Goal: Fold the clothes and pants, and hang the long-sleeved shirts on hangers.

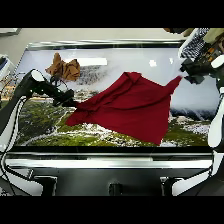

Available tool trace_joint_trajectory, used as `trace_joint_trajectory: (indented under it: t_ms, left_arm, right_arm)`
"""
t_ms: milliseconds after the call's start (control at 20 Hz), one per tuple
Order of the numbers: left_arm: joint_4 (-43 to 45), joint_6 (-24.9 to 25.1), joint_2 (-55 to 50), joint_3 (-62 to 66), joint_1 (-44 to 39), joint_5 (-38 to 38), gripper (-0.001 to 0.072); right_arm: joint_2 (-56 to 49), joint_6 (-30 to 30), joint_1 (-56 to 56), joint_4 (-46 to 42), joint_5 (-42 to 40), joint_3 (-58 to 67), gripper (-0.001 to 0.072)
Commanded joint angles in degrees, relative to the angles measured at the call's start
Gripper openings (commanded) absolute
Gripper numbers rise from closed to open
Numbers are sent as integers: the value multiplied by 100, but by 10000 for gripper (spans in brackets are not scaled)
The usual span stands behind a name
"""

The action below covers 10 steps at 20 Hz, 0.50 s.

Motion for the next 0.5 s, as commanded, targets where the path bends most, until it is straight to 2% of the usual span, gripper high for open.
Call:
trace_joint_trajectory:
  t_ms: [0, 50, 100, 150, 200, 300, 450]
  left_arm:
    - [0, 2, -2, -2, -13, -101, 17]
    - [2, 4, -2, -2, -11, -127, 17]
    - [2, 4, -2, -2, -11, -151, 17]
    - [2, 2, -2, -2, -13, -160, 17]
    - [2, 2, -2, -2, -13, -157, 17]
    - [2, 2, -2, -2, -13, -155, 17]
    - [4, 74, -2, -2, -13, -157, 17]
  right_arm:
    - [153, -706, -170, 9, 1436, 144, 513]
    - [372, -1139, -299, -35, 1773, 142, 504]
    - [610, -1484, -435, -87, 2039, 105, 436]
    - [883, -1674, -597, -133, 2221, -52, 421]
    - [1163, -1781, -765, -111, 2341, -356, 424]
    - [1707, -1956, -1040, 81, 2490, -1381, 493]
    - [2496, -2129, -1080, 570, 2323, -3473, 484]
